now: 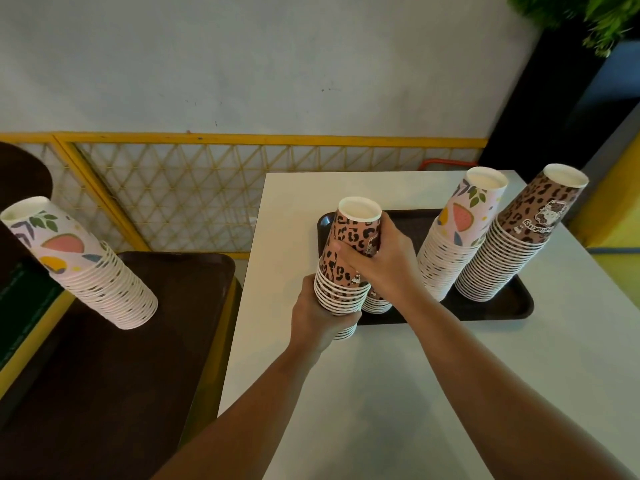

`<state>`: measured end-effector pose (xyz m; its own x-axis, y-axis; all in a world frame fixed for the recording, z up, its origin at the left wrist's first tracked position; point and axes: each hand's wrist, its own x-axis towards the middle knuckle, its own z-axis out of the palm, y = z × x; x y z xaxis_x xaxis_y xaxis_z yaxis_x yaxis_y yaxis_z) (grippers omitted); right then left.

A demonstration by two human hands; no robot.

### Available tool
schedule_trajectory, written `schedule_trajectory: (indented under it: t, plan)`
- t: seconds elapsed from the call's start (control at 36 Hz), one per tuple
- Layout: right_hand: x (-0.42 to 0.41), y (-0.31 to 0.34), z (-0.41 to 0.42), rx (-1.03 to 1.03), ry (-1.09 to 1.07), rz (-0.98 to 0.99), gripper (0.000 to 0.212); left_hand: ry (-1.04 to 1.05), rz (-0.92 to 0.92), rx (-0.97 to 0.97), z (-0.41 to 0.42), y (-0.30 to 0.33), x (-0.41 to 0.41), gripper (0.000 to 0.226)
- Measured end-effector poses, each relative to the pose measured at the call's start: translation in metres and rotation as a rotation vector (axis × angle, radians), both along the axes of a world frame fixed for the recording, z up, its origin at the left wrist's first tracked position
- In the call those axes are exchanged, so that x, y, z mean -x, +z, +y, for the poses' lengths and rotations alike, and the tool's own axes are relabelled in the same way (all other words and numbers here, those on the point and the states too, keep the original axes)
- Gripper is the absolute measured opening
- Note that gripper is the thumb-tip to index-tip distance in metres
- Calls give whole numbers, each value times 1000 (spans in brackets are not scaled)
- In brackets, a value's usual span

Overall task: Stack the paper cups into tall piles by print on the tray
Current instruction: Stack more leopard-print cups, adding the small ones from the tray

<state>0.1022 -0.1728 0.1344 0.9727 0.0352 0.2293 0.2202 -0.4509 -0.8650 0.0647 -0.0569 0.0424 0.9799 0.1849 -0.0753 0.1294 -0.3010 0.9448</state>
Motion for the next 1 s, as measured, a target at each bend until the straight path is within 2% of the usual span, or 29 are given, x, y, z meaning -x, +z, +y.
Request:
schedule_trajectory:
  t: [0.25, 0.5, 0.67, 1.0]
  plan:
    - [-8, 15, -12, -105, -58, -50, 45, 9, 14, -14, 1, 0, 1, 73]
    - [-27, 43, -31, -267, -307, -225, 49, 58, 30, 26, 6, -9, 0, 72]
    - [-36, 23, -40, -150, -378, -299, 60, 100, 49, 81, 10, -11, -2, 75]
    - [-34, -54, -42, 94, -310, -101, 71, 94, 48, 164, 9, -10, -5, 74]
